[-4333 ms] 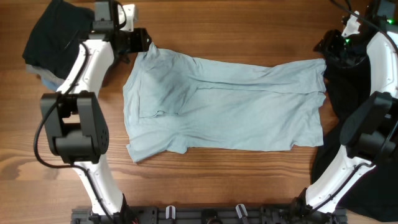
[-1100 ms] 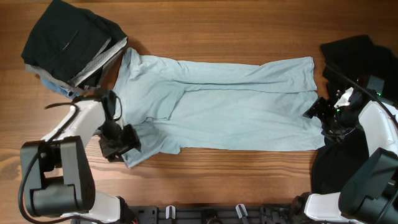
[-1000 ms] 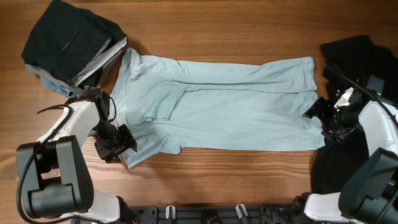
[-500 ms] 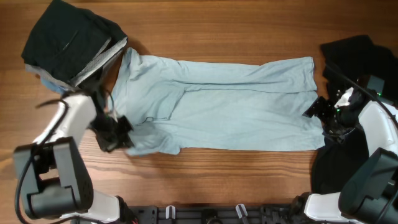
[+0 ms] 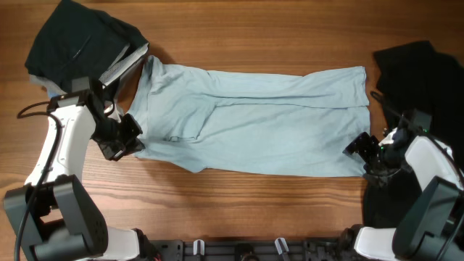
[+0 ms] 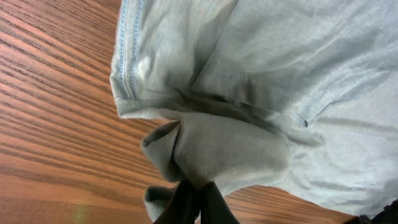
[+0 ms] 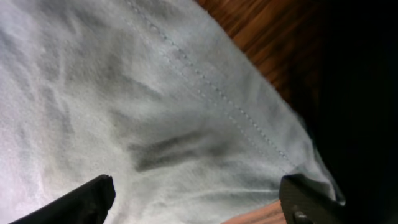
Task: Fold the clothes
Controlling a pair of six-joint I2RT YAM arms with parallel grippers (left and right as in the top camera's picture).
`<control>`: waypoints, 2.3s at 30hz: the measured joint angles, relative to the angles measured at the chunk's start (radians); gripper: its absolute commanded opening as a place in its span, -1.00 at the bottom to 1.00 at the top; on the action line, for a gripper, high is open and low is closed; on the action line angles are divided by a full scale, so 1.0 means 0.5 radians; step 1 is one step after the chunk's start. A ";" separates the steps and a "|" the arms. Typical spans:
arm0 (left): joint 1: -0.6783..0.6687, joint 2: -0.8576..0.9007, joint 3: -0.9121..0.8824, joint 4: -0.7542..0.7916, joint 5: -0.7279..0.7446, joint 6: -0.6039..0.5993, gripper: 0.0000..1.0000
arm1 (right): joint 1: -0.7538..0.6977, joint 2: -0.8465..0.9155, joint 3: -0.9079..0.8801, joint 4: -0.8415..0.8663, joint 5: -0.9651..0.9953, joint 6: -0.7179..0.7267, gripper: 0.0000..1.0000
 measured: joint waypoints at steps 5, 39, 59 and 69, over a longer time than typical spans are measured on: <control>0.000 0.000 0.000 0.011 0.000 0.000 -0.92 | -0.005 0.050 0.003 0.040 -0.001 -0.021 -0.91; -0.267 -0.066 0.117 0.909 -0.446 0.218 -0.92 | -0.002 0.062 0.635 0.106 -0.211 -0.067 -0.82; -0.326 0.110 0.117 0.921 -0.449 0.244 -0.27 | 0.134 0.193 0.174 0.552 -0.225 -0.117 0.39; -0.326 0.110 0.117 0.915 -0.317 0.235 -0.23 | 0.134 0.258 0.153 0.684 -0.317 -0.137 -0.02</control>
